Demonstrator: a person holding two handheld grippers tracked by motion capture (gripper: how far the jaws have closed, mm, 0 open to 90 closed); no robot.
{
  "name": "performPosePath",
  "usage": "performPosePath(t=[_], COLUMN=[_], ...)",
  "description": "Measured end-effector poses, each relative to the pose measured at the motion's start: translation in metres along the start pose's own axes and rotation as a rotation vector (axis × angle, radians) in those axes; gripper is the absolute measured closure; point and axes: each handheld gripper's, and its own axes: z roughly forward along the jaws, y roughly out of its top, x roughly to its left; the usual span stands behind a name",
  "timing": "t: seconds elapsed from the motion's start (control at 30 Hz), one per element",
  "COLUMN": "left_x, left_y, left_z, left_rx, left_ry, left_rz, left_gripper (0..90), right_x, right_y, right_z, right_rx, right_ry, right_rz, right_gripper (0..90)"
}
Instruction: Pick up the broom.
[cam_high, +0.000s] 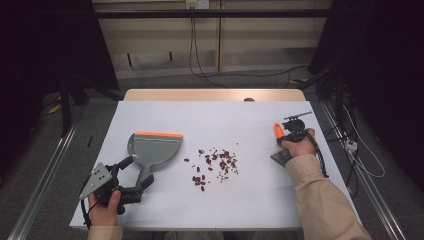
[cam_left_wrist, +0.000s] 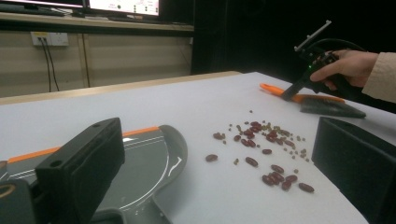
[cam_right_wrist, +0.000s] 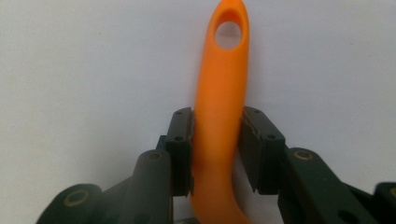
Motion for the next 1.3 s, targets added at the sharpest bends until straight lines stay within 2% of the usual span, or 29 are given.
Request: performPosePath(t=[0.13,0.3,0.4,0.57,0.63,0.7,0.73,0.77,0.87,0.93,1.0,1.17,1.3], left_x=[-0.001,0.0,-0.002,-0.003,-0.001,-0.001,-0.001,-0.001,-0.003,-0.004,-0.005,-0.012,-0.021], left_y=[0.001,0.002,0.002,0.002,0.002,0.003,0.003,0.004,0.006,0.007,0.008,0.014,0.02], left_z=[0.003,0.001,-0.001,-0.004,-0.007,-0.008,-0.008,-0.007,-0.006,-0.004,-0.003,0.002,0.009], left_rx=[-0.001,-0.008,-0.012,-0.01,-0.016,-0.014,-0.015,-0.02,-0.025,-0.026,-0.026,-0.032,-0.03], left_ry=[-0.011,-0.002,-0.001,0.004,0.015,0.019,0.019,0.022,0.022,0.015,0.012,-0.004,-0.025], left_rz=[0.002,0.002,0.0,0.002,0.001,0.003,0.005,0.004,0.009,0.012,0.011,0.016,0.037], left_gripper=[2.4,2.4,2.4,2.4,2.4,2.4,2.4,2.4,2.4,2.4,2.4,2.4,2.4], right_x=[0.001,0.0,-0.003,-0.002,-0.002,-0.001,-0.001,-0.001,0.0,-0.003,-0.003,-0.005,-0.002], right_y=[-0.001,0.0,-0.001,-0.004,-0.006,-0.006,-0.007,-0.008,-0.011,-0.014,-0.017,-0.026,-0.03], right_z=[0.0,0.0,-0.001,-0.003,-0.009,-0.013,-0.017,-0.019,-0.029,-0.037,-0.046,-0.067,-0.083], right_rx=[-0.003,-0.003,-0.015,-0.041,-0.091,-0.103,-0.133,-0.133,-0.196,-0.252,-0.305,-0.411,-0.498], right_ry=[-0.005,0.002,0.021,0.021,0.044,0.074,0.074,0.094,0.133,0.176,0.186,0.241,0.277], right_rz=[0.027,0.029,0.035,0.037,0.024,0.019,0.012,0.014,0.019,0.035,0.026,0.047,0.045], right_gripper=[69.6,69.8,70.0,70.0,70.1,70.1,70.1,70.1,70.1,70.1,70.1,70.1,70.1])
